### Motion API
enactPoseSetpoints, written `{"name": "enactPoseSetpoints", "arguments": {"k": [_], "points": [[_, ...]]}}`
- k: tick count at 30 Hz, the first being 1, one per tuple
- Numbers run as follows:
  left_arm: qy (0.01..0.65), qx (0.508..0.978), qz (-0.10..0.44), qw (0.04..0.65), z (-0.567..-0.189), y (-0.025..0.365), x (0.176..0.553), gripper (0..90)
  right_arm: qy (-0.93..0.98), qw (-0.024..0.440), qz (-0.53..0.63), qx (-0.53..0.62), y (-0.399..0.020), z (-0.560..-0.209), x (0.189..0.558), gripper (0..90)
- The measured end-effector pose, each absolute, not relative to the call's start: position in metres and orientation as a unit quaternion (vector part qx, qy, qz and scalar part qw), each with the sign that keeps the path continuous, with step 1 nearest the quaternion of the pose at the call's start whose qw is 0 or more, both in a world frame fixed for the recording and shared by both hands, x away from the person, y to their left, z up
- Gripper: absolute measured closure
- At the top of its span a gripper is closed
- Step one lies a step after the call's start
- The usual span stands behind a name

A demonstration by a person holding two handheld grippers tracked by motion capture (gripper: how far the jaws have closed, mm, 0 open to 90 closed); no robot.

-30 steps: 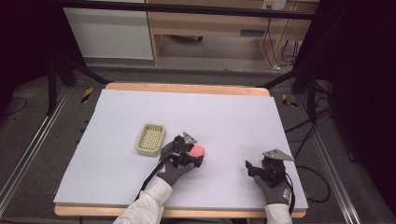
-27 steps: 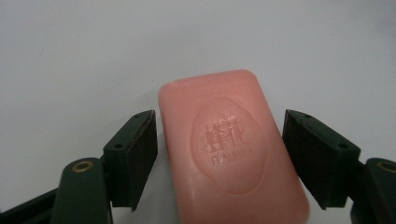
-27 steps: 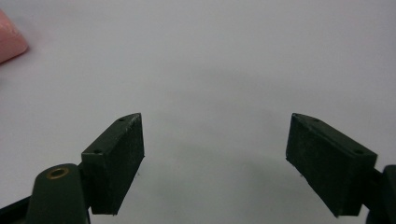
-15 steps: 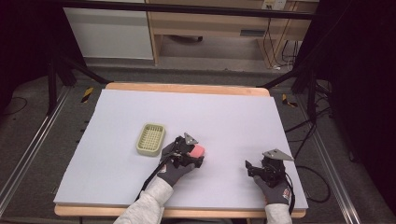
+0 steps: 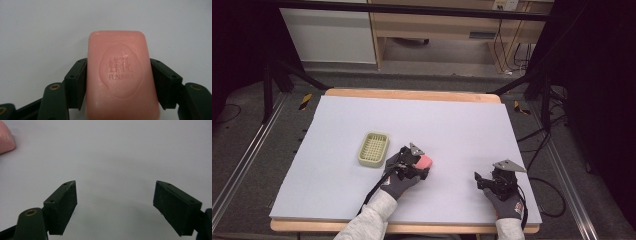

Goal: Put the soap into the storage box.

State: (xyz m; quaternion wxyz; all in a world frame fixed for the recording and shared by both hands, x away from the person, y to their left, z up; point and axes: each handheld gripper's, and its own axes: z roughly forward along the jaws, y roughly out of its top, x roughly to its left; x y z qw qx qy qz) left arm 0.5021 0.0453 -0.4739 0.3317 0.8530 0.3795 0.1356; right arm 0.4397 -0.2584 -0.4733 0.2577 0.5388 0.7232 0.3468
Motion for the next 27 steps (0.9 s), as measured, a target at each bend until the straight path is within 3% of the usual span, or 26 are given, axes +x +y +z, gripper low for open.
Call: {"name": "enactPoseSetpoints", "arguments": {"k": [27], "points": [[0.371, 0.854, 0.142, 0.337, -0.464, 0.056, 0.500, 37.1, 0.724, 0.256, 0.349, 0.537, -0.259, -0.473, 0.440, 19.3]]}}
